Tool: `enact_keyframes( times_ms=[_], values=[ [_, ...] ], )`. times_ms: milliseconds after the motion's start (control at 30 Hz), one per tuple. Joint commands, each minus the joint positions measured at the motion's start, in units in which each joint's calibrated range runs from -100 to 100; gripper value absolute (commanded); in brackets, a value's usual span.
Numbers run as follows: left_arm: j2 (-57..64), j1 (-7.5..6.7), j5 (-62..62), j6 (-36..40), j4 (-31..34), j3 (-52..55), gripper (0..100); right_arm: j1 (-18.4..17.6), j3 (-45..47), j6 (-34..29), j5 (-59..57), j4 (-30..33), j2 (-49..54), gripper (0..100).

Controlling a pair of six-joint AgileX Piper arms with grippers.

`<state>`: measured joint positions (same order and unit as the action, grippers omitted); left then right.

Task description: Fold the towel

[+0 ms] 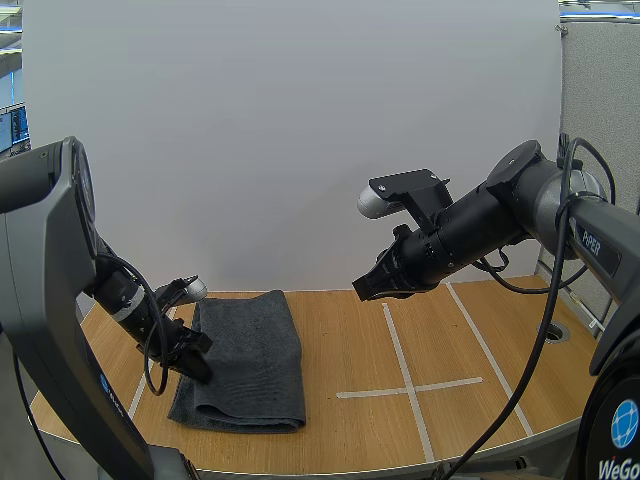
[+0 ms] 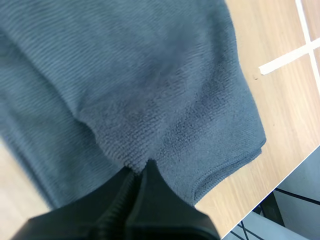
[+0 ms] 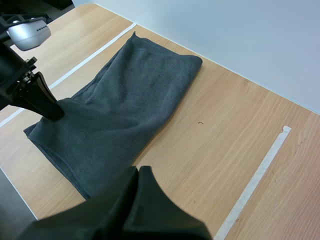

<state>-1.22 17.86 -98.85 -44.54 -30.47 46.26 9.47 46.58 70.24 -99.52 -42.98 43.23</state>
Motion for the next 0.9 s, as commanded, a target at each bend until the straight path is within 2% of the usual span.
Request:
enact_keyframes(
  times_ms=[0,133,400,467,567,667,733,800,867],
  values=[
    [0.81,3.1,-1.15,0.06,2.05,-1.68,0,0.2,0.15,0.5,-0.48,-0.9,0.63,0],
    [0.7,4.5,-1.15,-0.99,3.45,-1.88,0,0.2,0.15,0.5,-0.48,-0.9,0.63,0],
    [0.58,4.58,-1.15,-1.88,3.55,-1.88,0,0.2,0.15,0.39,-0.48,-1.34,0.63,0],
    [0.58,4.58,-1.15,-2.01,3.55,-1.88,4,0.2,0.15,0.26,-0.48,-1.34,0.63,0],
    [0.58,4.58,-1.15,-2.1,3.55,-1.88,21,0.2,0.15,0.16,-0.48,-1.34,0.63,0],
    [0.58,4.58,-1.15,-2.1,3.55,-1.88,54,0.2,0.15,0.07,-0.48,-1.34,0.63,0],
    [0.58,4.58,-1.15,-2.43,3.55,-1.88,82,0.2,0.15,-0.66,-0.48,-1.34,0.63,0],
    [0.58,4.58,-1.15,-2.95,3.43,-1.88,100,0.2,0.15,-0.76,-0.48,-1.34,0.63,0],
    [0.58,4.58,-1.15,-3.39,3.1,-2.03,100,0.2,0.15,-0.76,-0.48,-1.34,0.63,0]
  ],
)
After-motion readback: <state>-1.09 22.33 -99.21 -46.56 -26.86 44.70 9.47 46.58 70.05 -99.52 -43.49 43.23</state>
